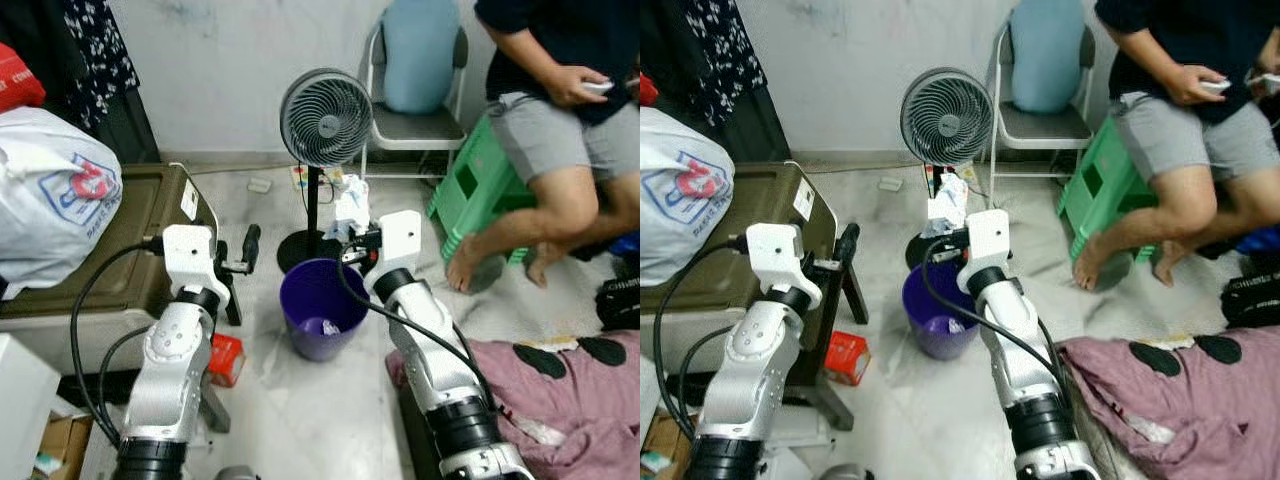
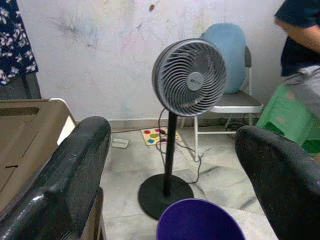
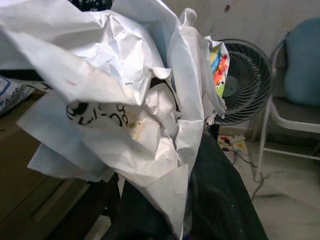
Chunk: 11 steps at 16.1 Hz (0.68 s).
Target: Clean up the room
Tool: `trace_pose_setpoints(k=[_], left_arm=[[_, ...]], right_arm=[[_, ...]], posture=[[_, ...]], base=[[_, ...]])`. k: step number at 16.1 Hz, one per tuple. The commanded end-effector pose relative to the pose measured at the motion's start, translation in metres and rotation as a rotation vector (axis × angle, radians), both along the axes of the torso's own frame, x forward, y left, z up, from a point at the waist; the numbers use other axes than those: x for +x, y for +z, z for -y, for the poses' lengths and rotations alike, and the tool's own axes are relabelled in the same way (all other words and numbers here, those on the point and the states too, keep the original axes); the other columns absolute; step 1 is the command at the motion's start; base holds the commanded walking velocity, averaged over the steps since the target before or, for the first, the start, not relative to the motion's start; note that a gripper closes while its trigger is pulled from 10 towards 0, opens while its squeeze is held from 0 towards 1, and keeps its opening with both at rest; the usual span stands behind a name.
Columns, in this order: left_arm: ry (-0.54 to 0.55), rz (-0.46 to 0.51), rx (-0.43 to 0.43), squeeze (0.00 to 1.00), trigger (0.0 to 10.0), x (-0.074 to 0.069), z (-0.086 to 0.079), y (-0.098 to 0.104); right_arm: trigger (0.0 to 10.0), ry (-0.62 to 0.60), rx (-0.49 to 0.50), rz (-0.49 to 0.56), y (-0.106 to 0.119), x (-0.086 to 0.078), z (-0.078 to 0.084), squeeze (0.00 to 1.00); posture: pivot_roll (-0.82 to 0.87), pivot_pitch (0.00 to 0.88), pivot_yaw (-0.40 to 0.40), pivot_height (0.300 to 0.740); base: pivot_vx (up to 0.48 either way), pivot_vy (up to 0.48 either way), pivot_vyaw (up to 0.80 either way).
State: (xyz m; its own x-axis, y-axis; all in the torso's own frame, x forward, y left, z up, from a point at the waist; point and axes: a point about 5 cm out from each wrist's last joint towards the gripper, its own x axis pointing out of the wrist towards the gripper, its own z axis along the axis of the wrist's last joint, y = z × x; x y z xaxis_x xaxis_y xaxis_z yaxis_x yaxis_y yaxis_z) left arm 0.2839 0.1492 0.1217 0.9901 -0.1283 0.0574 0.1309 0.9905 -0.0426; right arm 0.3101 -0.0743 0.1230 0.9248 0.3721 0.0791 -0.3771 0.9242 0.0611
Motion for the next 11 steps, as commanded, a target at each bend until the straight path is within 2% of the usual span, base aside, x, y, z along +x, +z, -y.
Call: trace_pose_setpoints(k=[1,11], left_arm=[[-0.018,0.011,0.003,0.00,10.0,0.0002,0.0023,0.0036],[-0.026,0.011,0.009,0.00,10.0,0.0003,0.0025,0.0036]], right_arm=[[10.0,0.004,0.000,0.007,0.0016,0.0007,0.0004,0.00],[10.0,0.015,-0.005,0.018,0.0022,0.0018,-0.0028,0.00]], posture=[[0.04,0.000,-0.035,0.740],[0.05,0.000,-0.035,0.740]], base=[[0.360,0.000,0.00],[0.382,0.000,0.00]])
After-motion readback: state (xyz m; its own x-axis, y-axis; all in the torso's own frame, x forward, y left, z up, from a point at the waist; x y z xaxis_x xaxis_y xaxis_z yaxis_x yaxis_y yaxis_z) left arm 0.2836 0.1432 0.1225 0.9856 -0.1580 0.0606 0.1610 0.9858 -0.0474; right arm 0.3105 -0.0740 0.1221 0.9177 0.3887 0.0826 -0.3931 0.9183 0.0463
